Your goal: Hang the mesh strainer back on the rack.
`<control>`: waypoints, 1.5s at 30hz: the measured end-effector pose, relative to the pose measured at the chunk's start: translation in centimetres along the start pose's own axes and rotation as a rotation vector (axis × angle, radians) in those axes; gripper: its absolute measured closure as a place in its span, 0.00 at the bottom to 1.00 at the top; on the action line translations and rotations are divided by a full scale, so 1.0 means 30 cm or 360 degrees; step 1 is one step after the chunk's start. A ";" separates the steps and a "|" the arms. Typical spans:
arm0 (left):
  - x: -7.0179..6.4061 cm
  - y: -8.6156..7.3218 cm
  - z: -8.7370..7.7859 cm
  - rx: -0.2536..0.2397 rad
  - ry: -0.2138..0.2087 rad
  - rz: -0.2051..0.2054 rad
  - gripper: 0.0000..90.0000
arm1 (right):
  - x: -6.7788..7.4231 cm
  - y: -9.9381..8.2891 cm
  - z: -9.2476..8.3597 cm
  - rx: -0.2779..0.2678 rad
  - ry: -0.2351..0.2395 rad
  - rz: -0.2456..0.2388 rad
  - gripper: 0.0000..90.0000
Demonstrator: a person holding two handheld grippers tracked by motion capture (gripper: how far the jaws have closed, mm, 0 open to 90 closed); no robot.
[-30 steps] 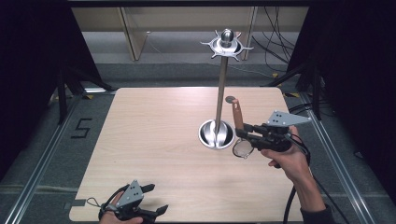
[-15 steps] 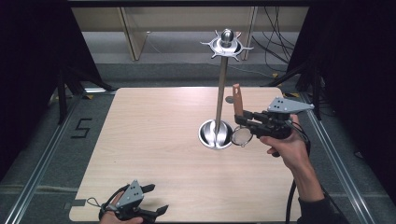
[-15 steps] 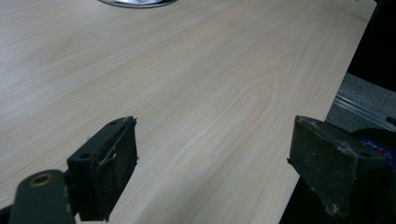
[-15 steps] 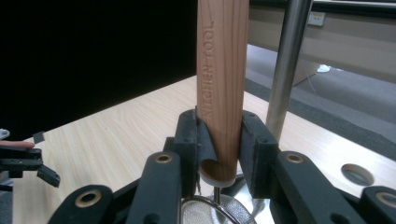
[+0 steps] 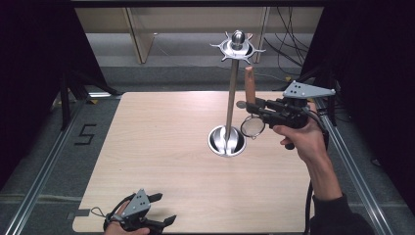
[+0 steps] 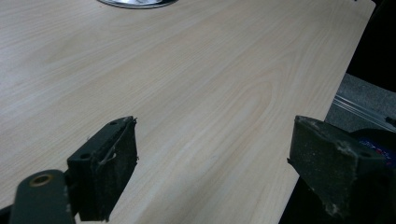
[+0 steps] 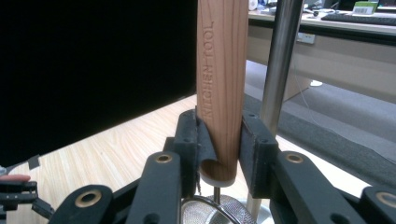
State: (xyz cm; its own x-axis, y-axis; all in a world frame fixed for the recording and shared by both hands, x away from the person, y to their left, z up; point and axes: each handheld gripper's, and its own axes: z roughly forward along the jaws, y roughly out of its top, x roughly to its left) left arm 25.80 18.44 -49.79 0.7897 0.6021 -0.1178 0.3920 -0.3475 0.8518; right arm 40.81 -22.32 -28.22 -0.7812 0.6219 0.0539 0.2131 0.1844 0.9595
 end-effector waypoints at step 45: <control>0.002 0.001 0.000 0.0009 -0.0015 0.0032 0.16 | -0.071 0.033 0.074 -0.0005 -0.0014 0.0106 0.77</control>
State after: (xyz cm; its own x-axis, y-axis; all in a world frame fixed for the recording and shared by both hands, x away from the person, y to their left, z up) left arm 25.85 18.46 -49.77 0.8020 0.5880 -0.1053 0.3783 -0.3635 0.8513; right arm 43.98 -21.77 -28.00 -0.7600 0.6396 0.1155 0.2627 0.1398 0.9547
